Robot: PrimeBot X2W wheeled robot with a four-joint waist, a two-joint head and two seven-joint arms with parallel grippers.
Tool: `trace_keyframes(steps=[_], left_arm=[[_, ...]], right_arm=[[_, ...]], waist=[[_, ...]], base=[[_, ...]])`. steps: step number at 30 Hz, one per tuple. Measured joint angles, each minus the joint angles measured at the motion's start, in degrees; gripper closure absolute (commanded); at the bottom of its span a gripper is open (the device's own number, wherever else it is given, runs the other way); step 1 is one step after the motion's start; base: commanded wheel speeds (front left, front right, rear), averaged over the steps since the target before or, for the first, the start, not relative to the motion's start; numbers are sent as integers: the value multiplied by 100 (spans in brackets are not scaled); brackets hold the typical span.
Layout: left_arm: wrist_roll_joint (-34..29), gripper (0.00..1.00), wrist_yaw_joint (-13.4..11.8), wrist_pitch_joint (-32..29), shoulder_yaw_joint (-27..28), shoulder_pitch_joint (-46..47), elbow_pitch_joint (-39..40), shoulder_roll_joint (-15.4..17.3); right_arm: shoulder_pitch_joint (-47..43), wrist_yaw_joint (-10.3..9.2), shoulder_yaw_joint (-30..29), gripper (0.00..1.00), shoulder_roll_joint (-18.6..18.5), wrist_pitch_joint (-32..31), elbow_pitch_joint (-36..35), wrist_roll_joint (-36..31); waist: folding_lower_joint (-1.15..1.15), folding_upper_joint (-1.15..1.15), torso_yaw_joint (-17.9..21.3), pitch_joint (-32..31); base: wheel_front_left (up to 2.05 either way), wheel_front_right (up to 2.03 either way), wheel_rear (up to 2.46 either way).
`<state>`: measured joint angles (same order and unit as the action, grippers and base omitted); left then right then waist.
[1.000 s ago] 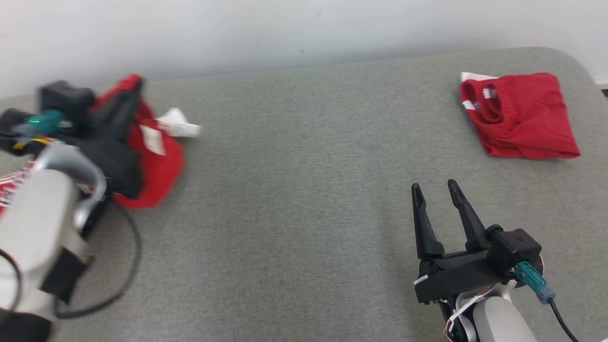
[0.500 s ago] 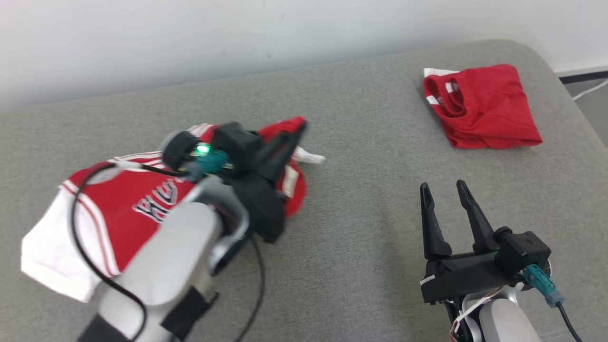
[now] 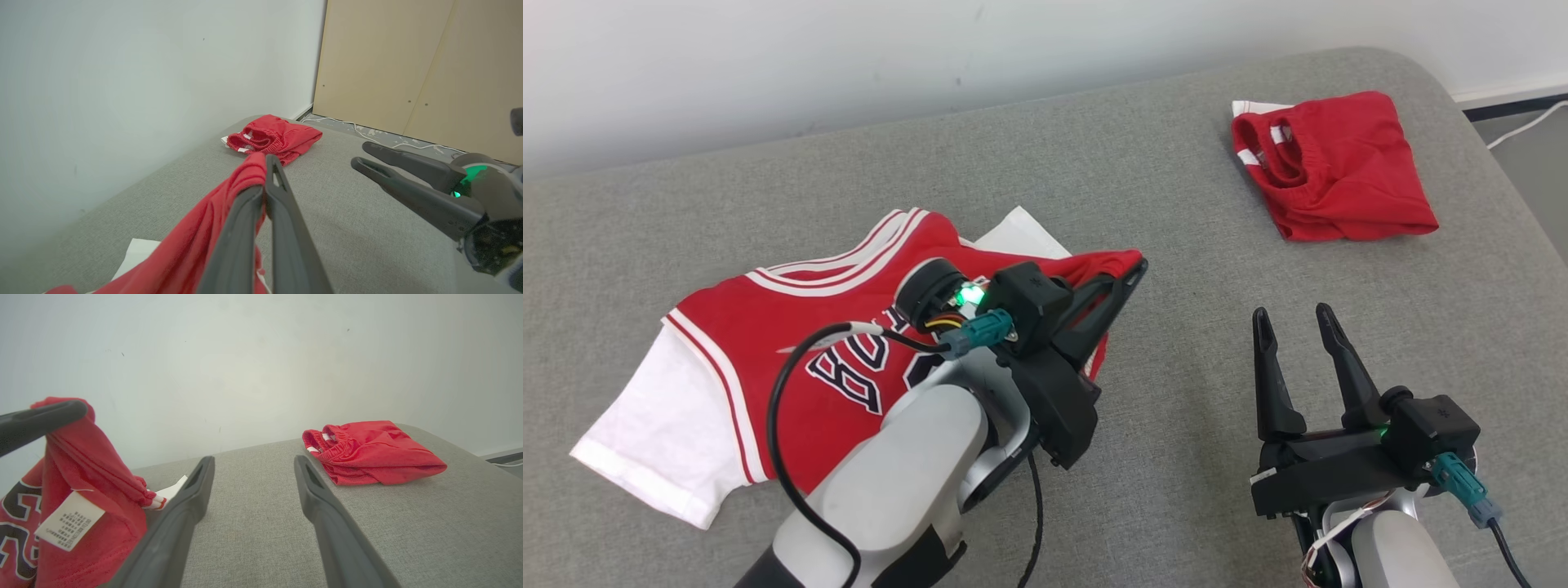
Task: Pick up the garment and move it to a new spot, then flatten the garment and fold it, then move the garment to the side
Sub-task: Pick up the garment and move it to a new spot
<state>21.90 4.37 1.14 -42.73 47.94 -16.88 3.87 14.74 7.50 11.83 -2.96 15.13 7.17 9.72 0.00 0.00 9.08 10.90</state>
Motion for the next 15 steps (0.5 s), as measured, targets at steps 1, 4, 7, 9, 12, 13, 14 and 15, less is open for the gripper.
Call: trace_keyframes(steps=[1,4,7,9,12,13,14,15], left_arm=[[9,100,0,22,-43,0,-18,-15],[73,100,-25,111,-155,-30,-103,-55],[163,89,5,266,-341,-173,-359,-80],[160,0,8,405,-485,-266,-589,-83],[171,0,30,567,-677,-366,-890,-87],[196,0,56,637,-727,-395,-945,-91],[245,0,56,690,-776,-417,-981,-96],[283,0,56,737,-818,-439,-1011,-96]], right_arm=[[1,0,8,0,0,0,-1,14],[2,0,27,0,0,0,2,34],[2,0,45,0,1,0,30,43],[4,0,66,0,1,0,55,59],[8,0,59,0,1,0,65,78],[8,0,53,0,1,0,68,77],[5,0,42,0,1,0,73,76],[2,0,22,0,2,0,77,73]], waist=[[0,0,12,-1],[0,0,54,-12],[0,0,90,-30],[0,0,120,-43],[0,0,141,-79],[0,0,140,-96],[0,0,136,-113],[0,0,128,-131]], base=[[0,0,0],[0,0,0],[0,0,0],[0,0,0],[0,0,0],[0,0,0],[0,0,0],[0,0,0]])
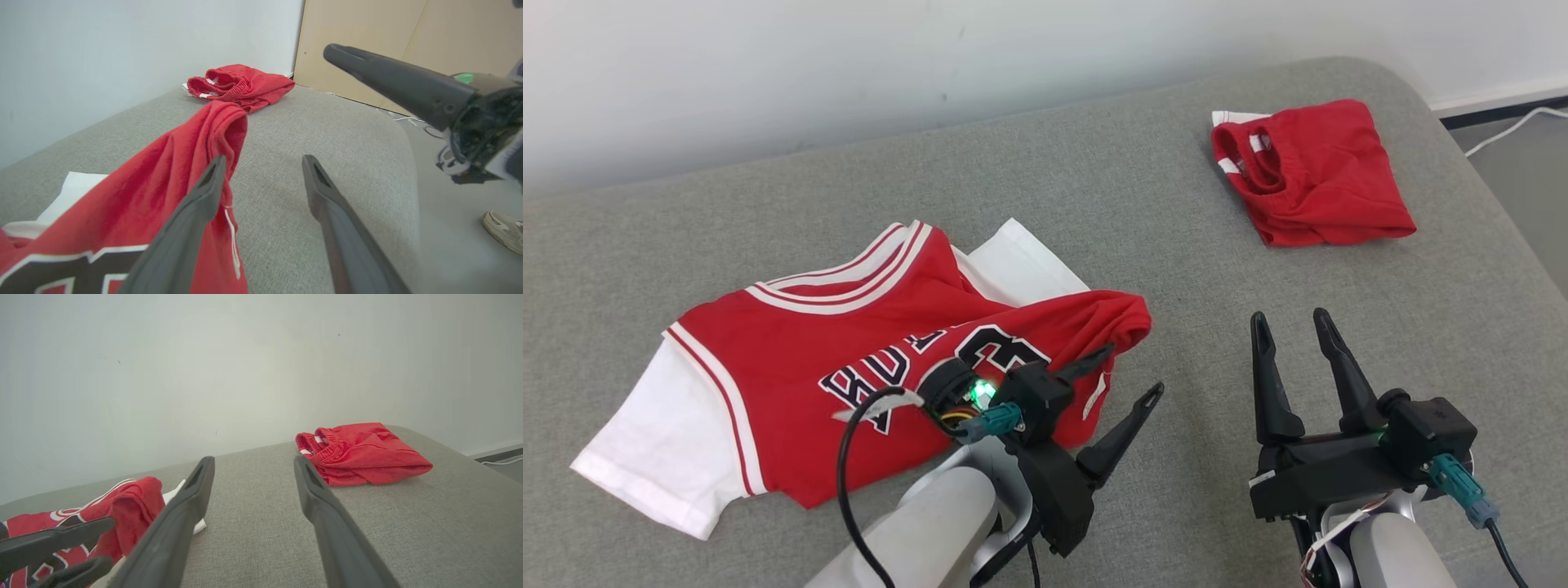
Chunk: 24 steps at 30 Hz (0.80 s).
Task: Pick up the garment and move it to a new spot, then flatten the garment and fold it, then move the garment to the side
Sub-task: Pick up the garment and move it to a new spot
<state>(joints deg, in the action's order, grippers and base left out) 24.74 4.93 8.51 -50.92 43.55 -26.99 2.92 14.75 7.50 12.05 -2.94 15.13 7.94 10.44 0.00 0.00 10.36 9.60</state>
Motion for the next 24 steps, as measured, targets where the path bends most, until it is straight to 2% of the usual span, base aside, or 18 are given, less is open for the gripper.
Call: trace_keyframes(steps=[5,11,24], left_arm=[[159,0,-81,227,-169,-110,40,-1],[188,0,-428,468,-76,-318,296,27],[47,0,-1335,625,970,-1105,1243,895]], right_arm=[[-52,0,-22,0,0,0,15,-52],[-150,0,-25,0,2,0,11,-92],[-408,0,-109,0,3,0,-77,-92]], waist=[[0,0,-85,-105],[0,0,-246,-273],[0,-1,-678,-575]], base=[[0,0,0],[0,0,0],[0,0,0]])
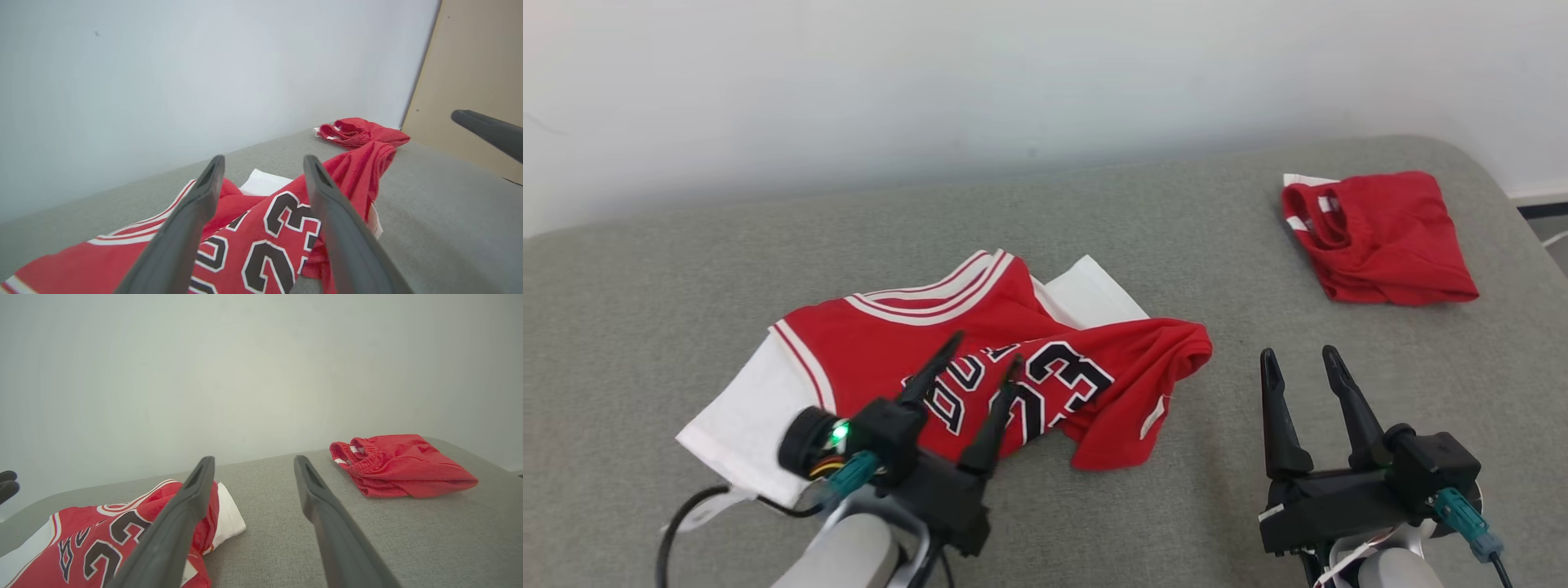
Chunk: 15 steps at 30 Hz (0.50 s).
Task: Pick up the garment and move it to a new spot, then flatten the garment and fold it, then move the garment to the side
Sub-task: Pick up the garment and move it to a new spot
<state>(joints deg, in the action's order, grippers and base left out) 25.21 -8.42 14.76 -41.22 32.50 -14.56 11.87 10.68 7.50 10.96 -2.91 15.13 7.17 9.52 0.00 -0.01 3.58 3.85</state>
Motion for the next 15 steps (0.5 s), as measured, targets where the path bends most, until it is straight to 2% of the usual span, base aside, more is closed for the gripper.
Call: trace_keyframes(steps=[8,15], left_arm=[[-132,0,-383,1,862,-751,657,430],[-266,0,-486,13,1579,-1398,937,697]], right_arm=[[-143,0,-2,0,0,0,-9,12],[-194,0,-44,0,0,0,-65,13]], waist=[[0,0,-278,-175],[0,0,-424,-180]], base=[[0,0,0],[0,0,0]])
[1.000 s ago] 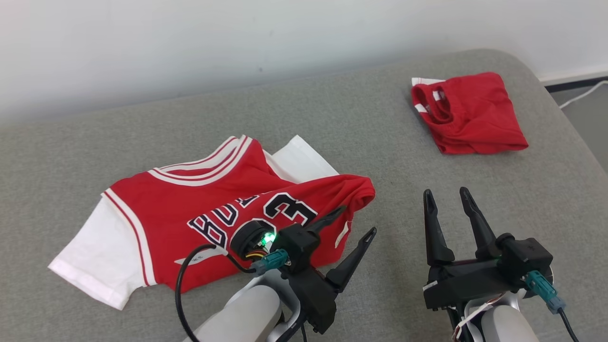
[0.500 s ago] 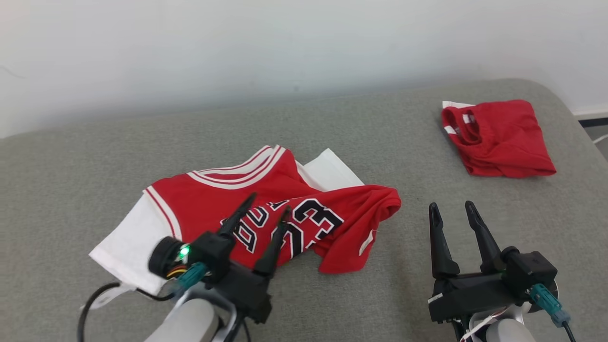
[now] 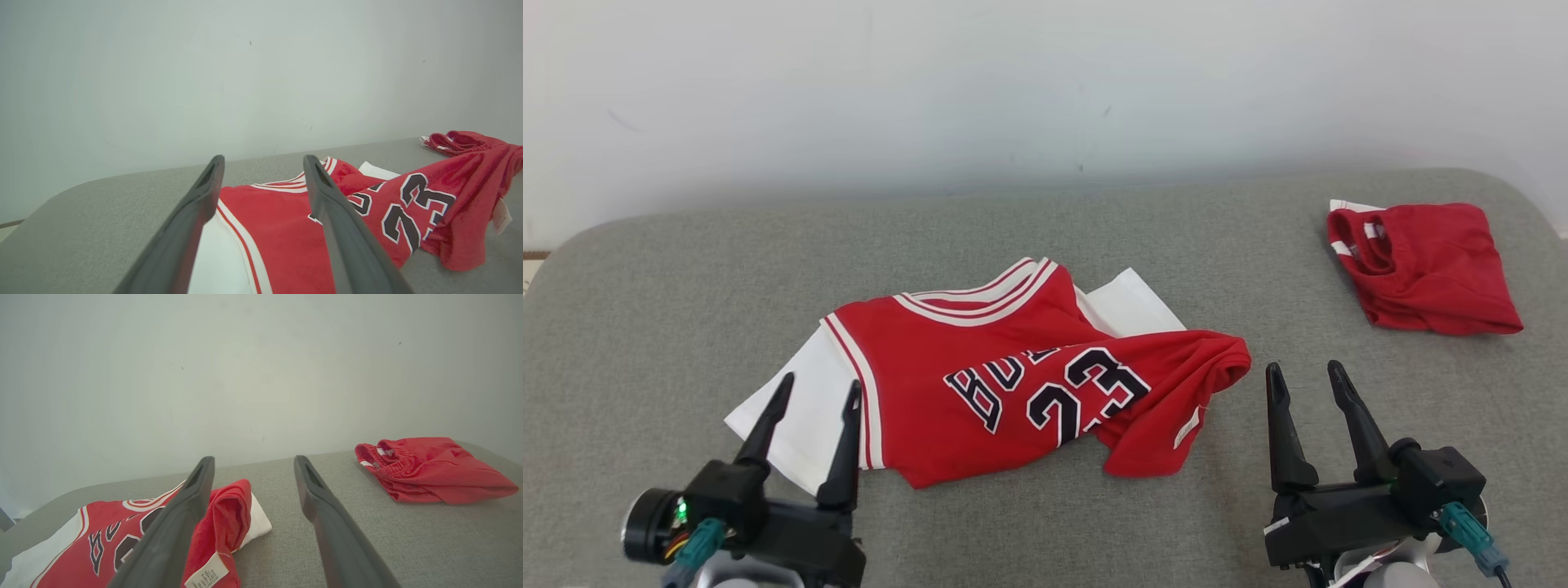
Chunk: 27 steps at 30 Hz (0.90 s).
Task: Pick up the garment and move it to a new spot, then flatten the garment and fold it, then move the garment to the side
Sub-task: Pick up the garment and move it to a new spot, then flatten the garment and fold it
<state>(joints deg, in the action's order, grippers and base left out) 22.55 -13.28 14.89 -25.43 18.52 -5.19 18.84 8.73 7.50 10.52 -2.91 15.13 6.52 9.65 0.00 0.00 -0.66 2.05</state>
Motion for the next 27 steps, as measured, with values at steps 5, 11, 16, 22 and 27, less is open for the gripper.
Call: trace_keyframes(steps=[5,11,16,22,27], left_arm=[[-9,0,133,2,309,-182,-45,55],[310,0,694,-172,416,-75,-474,276],[633,0,1056,-513,587,300,-748,542],[924,0,1547,-925,764,959,-1136,968],[1117,0,1779,-1212,792,1475,-1479,1107]], right_arm=[[-1,0,-7,0,1,0,1,-1],[125,0,68,0,1,0,2,-1],[170,0,85,0,1,0,-7,38],[357,0,107,0,1,0,-59,90],[480,0,143,0,1,0,-98,132]], waist=[[0,0,-52,76],[0,0,-11,201],[0,0,65,322],[-1,0,244,567],[-1,0,438,797]], base=[[0,0,0],[0,0,0],[0,0,0],[0,0,0],[0,0,0]])
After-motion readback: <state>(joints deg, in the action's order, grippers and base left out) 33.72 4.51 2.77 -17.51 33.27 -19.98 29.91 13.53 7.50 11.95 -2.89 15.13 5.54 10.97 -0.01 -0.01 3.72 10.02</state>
